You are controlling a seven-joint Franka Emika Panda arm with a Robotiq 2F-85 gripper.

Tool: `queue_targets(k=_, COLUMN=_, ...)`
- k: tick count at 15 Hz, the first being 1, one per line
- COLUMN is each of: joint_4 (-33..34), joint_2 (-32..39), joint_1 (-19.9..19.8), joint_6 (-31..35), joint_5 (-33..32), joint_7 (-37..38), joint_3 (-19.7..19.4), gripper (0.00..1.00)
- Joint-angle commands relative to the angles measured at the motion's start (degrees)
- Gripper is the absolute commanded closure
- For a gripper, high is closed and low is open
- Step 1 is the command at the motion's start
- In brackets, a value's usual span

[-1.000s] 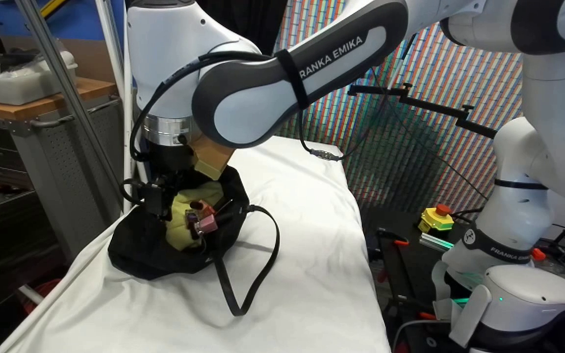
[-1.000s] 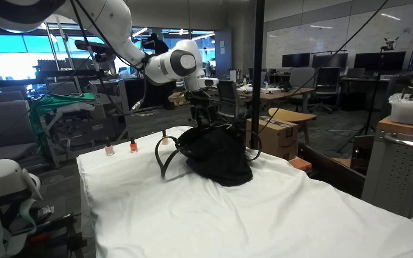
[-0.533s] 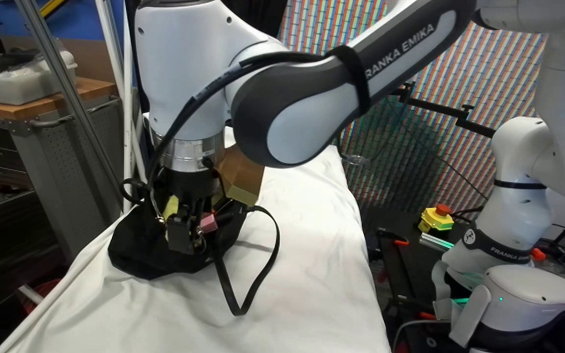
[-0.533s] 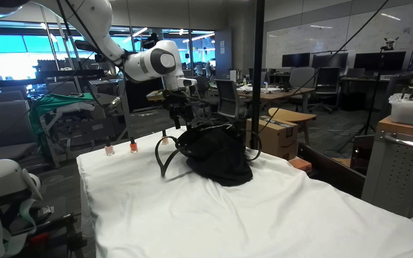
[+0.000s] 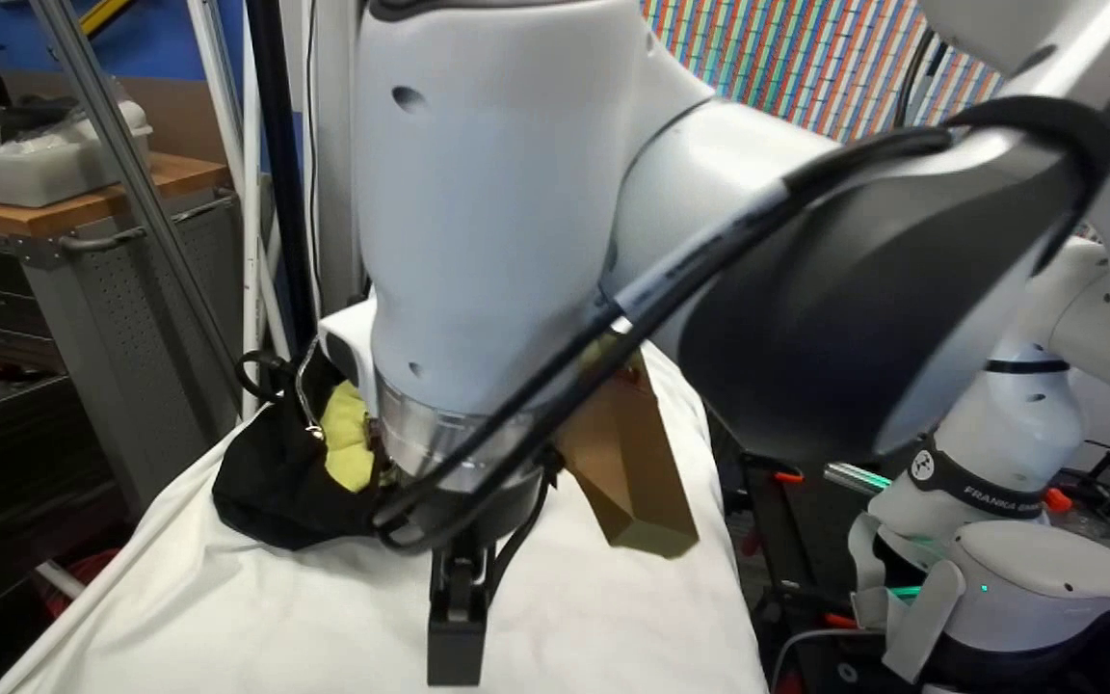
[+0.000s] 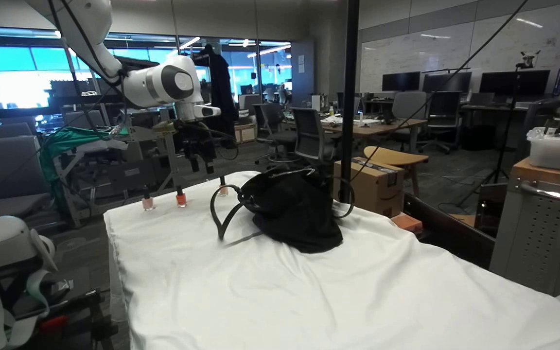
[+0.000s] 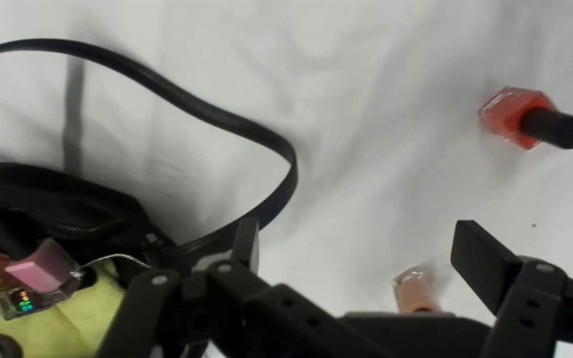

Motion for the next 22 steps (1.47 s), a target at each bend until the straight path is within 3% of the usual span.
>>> queue_targets(k=1, joint_4=-1.10, joint_2=-0.21, joint_1=2.05, joint_6=1.28, joint_5=0.96, joint_7=3.74, joint_3=1.45, gripper=0.00)
queue_targets(k=11, joint_4=0.00, joint_2=5.14, joint_1=4.38, joint_6=6.51, joint_5=8.38, joint_7=13.94, joint_3=2.31, gripper=0.00)
queue_targets(k=22, joint_4=-0.17, joint_2=10.64, joint_1=5.18, joint_6=12.85, joint_5=8.95, joint_7=21.21, joint_3=0.75, gripper=0.00)
